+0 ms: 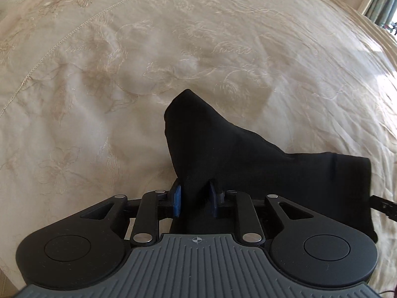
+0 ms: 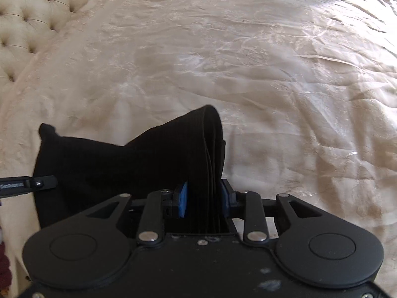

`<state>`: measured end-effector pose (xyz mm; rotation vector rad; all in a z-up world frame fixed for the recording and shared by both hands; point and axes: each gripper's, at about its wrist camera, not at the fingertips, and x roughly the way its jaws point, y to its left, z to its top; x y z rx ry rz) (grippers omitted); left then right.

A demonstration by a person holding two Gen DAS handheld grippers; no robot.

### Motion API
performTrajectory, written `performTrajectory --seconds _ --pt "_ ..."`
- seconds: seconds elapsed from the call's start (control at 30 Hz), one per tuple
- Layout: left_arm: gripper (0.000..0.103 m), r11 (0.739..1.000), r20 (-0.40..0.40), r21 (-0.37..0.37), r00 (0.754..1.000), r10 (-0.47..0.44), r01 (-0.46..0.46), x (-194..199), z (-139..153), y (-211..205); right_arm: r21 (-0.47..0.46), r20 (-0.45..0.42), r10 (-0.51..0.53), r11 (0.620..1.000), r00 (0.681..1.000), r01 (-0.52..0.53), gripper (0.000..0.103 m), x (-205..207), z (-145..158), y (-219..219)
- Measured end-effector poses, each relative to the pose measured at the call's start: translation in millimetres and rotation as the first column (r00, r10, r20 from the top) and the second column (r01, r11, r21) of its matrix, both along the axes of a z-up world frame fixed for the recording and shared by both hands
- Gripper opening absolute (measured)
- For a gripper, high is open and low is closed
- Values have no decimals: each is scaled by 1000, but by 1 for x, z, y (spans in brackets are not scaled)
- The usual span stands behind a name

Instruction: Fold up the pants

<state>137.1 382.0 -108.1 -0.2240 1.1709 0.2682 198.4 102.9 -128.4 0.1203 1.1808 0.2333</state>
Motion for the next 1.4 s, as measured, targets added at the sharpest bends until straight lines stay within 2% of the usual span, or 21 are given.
performTrajectory --seconds 0.03,0.1,0.23,0.37,0.47,0.53,0.6,0.67,0.87,1.07,1.3,1.4 --pt "22 1000 2 3 1000 -2 2 -2 1 0 -36 3 -10 999 1000 11 30 3 -2 -1" --pt "22 1000 21 16 1000 -23 23 -6 3 0 -52 27 -33 998 999 34 30 6 2 -7" --pt "23 997 34 62 998 -50 48 -12 6 1 -20 127 -26 999 992 29 30 -8 29 -16" --pt "23 998 46 60 999 -5 2 -8 4 24 36 176 39 998 984 -46 29 -21 40 -2" --pt "22 997 46 64 998 33 -36 -1 5 34 15 146 110 993 983 -113 28 -29 25 18" --pt "22 997 50 65 998 40 -43 3 7 37 -4 94 124 992 988 -124 27 -34 8 23" --pt "22 997 65 73 998 26 -31 3 12 34 -40 33 124 992 992 -123 22 -39 -10 24" --pt "22 996 84 93 996 -9 1 -2 18 25 -49 26 133 990 991 -132 22 -46 -17 24" --pt "22 992 97 105 992 -77 66 -31 30 -18 -51 80 152 988 985 -149 24 -55 4 27" --pt "22 996 76 62 995 -62 57 -59 41 -50 -29 140 159 987 977 -156 25 -78 34 24" --pt "22 997 102 73 994 -26 18 -92 67 -88 -16 205 169 985 964 -169 27 -107 71 9" --pt "23 994 86 106 996 -25 15 -101 77 -102 -14 238 161 987 958 -162 28 -121 87 0"
